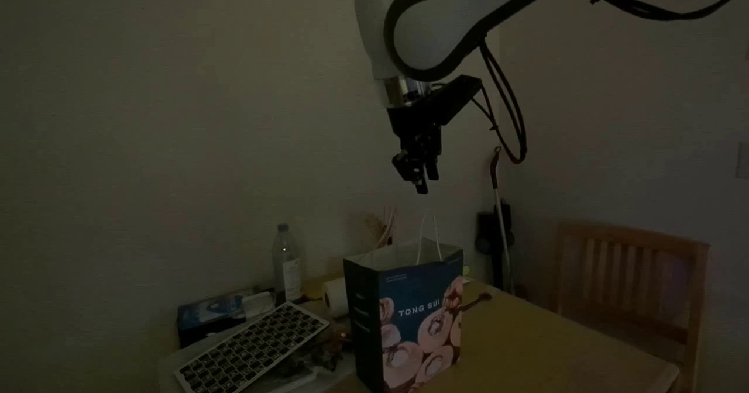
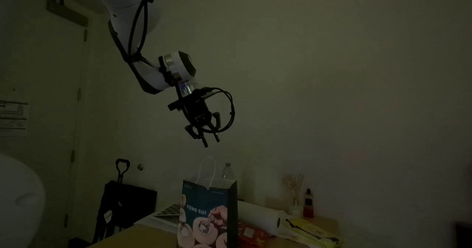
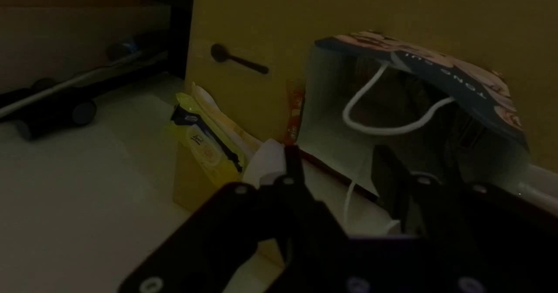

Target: Put the bag inside the plastic bag

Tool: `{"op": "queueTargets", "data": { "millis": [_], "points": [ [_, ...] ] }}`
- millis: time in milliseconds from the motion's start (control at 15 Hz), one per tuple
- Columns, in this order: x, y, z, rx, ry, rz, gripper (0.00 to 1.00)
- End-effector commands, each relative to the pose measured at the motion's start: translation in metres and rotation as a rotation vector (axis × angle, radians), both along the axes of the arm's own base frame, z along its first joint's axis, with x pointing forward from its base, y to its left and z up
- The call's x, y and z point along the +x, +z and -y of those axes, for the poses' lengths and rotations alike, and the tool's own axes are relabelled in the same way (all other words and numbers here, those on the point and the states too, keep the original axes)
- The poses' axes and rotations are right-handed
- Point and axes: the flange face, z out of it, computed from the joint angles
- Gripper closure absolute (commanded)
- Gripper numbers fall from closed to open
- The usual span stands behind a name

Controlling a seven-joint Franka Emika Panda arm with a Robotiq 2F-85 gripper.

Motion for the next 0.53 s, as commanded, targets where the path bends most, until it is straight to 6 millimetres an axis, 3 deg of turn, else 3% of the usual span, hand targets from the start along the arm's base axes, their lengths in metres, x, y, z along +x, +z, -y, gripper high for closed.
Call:
{"op": "queueTargets", "data": {
  "millis": [0, 200, 467],
  "points": [
    [-0.009, 0.012, 0.000, 0.004, 0.026, 0.032, 0.23],
    [-0.011, 0.032, -0.006, 0.007, 0.047, 0.106, 0.02],
    [-0.016, 0.059, -0.012, -0.002, 0.079, 0.233, 0.00]
  ]
}}
